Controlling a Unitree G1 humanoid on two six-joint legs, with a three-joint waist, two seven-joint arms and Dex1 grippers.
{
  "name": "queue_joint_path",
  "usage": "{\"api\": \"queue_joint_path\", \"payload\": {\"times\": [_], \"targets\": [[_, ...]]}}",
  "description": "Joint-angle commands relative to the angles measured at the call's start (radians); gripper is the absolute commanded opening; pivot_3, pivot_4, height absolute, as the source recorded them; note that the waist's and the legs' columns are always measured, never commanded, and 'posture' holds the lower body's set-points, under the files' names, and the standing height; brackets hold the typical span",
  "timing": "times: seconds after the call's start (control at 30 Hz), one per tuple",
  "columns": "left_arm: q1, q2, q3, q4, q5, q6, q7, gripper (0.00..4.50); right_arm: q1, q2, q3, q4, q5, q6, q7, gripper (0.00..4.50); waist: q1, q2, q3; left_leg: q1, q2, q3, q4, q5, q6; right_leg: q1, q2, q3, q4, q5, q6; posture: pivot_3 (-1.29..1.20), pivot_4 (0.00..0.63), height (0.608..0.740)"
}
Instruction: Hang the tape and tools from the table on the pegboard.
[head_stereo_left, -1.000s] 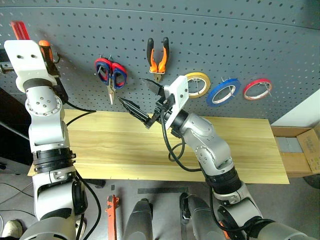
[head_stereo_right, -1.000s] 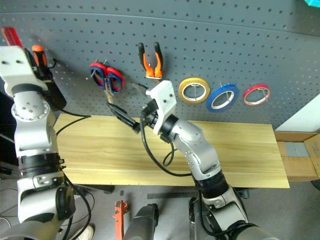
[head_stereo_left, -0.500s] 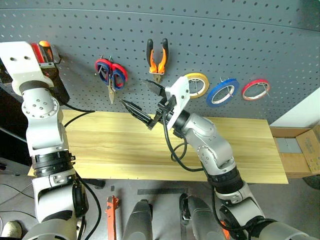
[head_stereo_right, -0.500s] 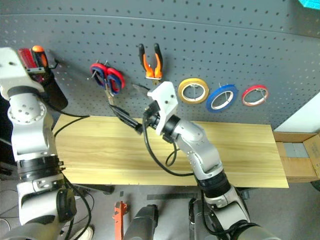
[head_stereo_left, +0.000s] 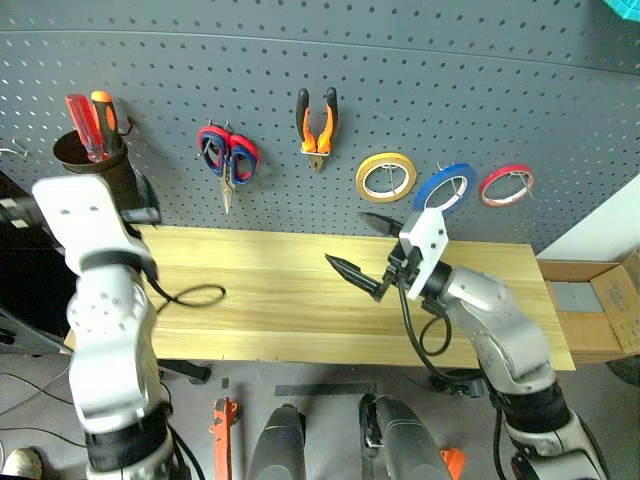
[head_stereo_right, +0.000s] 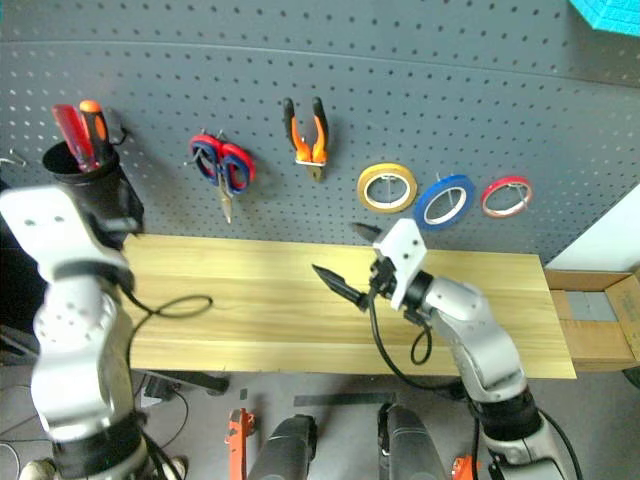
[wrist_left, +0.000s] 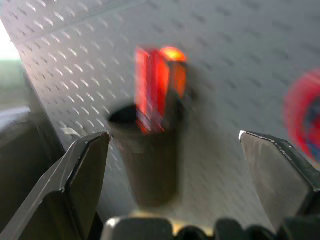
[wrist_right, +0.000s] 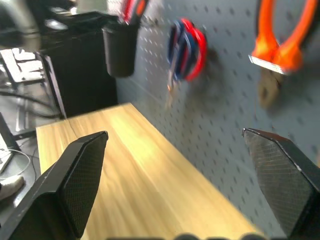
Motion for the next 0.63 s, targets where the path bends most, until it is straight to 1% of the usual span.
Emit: {"api": "queue_joint_path", "payload": {"times": [0.03, 0.1, 0.17, 0.23, 0.33, 0.4, 0.5, 0.57, 0.63], "targets": [[0.121, -0.067, -0.108, -0.033, 0.001, -0.013, -0.019, 4.44, 0.076, -0.021, -0.027, -0.052, -0.059, 0.043, -0.088, 4.50, 0.001, 0.002, -0.006, 0.000, 0.000, -0.001, 0.000, 0.000, 0.000, 0.001, 0.000, 0.000, -0.003, 0.000, 0.000, 0.14, 0.194, 0.740], [0.166, -0.093, -0.148, 0.051, -0.012, -0.032, -0.051, 4.44, 0.125, -0.019, -0.038, -0.031, -0.091, 0.062, -0.142, 4.50, 0.003, 0.003, -0.012, 0.000, 0.001, -0.002, 0.000, 0.000, 0.000, 0.002, 0.001, -0.001, -0.003, -0.003, 0.004, 0.13, 0.182, 0.740], [0.172, -0.109, -0.151, 0.117, -0.024, -0.047, -0.068, 4.44, 0.147, -0.008, -0.050, -0.011, -0.110, 0.069, -0.184, 4.50, 0.003, 0.008, -0.021, 0.001, 0.000, -0.002, 0.001, 0.001, 0.002, 0.004, 0.005, -0.001, -0.003, -0.003, 0.004, 0.12, 0.174, 0.740], [0.149, -0.127, -0.140, 0.234, -0.057, -0.037, -0.093, 4.44, 0.171, 0.027, -0.088, 0.029, -0.115, 0.087, -0.249, 4.50, 0.000, 0.012, -0.034, 0.002, 0.000, -0.001, 0.001, 0.002, 0.004, 0.005, 0.006, -0.002, -0.004, -0.003, 0.002, 0.10, 0.166, 0.740], [0.096, -0.110, -0.159, 0.388, -0.064, -0.049, -0.145, 4.44, 0.194, 0.076, -0.147, 0.106, -0.132, 0.132, -0.342, 4.50, -0.001, 0.015, -0.056, 0.003, 0.000, -0.001, 0.001, 0.003, 0.005, 0.008, 0.007, -0.001, -0.004, -0.004, 0.000, 0.09, 0.157, 0.740], [0.068, -0.093, -0.171, 0.442, -0.060, -0.080, -0.175, 4.44, 0.199, 0.100, -0.178, 0.146, -0.135, 0.146, -0.382, 4.50, -0.003, 0.014, -0.062, 0.006, 0.000, 0.000, 0.001, 0.003, 0.005, 0.009, 0.007, -0.001, -0.004, -0.004, 0.000, 0.07, 0.146, 0.740], [0.040, -0.077, -0.178, 0.501, -0.069, -0.099, -0.216, 4.44, 0.201, 0.120, -0.206, 0.190, -0.148, 0.139, -0.421, 4.50, -0.004, 0.016, -0.067, 0.006, 0.000, 0.001, 0.001, 0.003, 0.005, 0.008, 0.007, 0.000, -0.004, -0.004, 0.000, 0.05, 0.137, 0.740], [0.024, -0.072, -0.177, 0.531, -0.079, -0.105, -0.243, 4.44, 0.200, 0.124, -0.210, 0.207, -0.156, 0.130, -0.427, 4.50, -0.004, 0.019, -0.073, 0.006, 0.000, 0.001, 0.000, 0.003, 0.005, 0.008, 0.007, 0.000, -0.004, -0.002, 0.004, 0.05, 0.137, 0.740], [0.006, -0.068, -0.175, 0.559, -0.082, -0.115, -0.259, 4.44, 0.198, 0.124, -0.210, 0.219, -0.159, 0.126, -0.428, 4.50, -0.005, 0.020, -0.076, 0.007, 0.000, 0.001, -0.001, 0.003, 0.006, 0.008, 0.007, 0.000, -0.004, -0.002, 0.004, 0.04, 0.132, 0.740]]}}
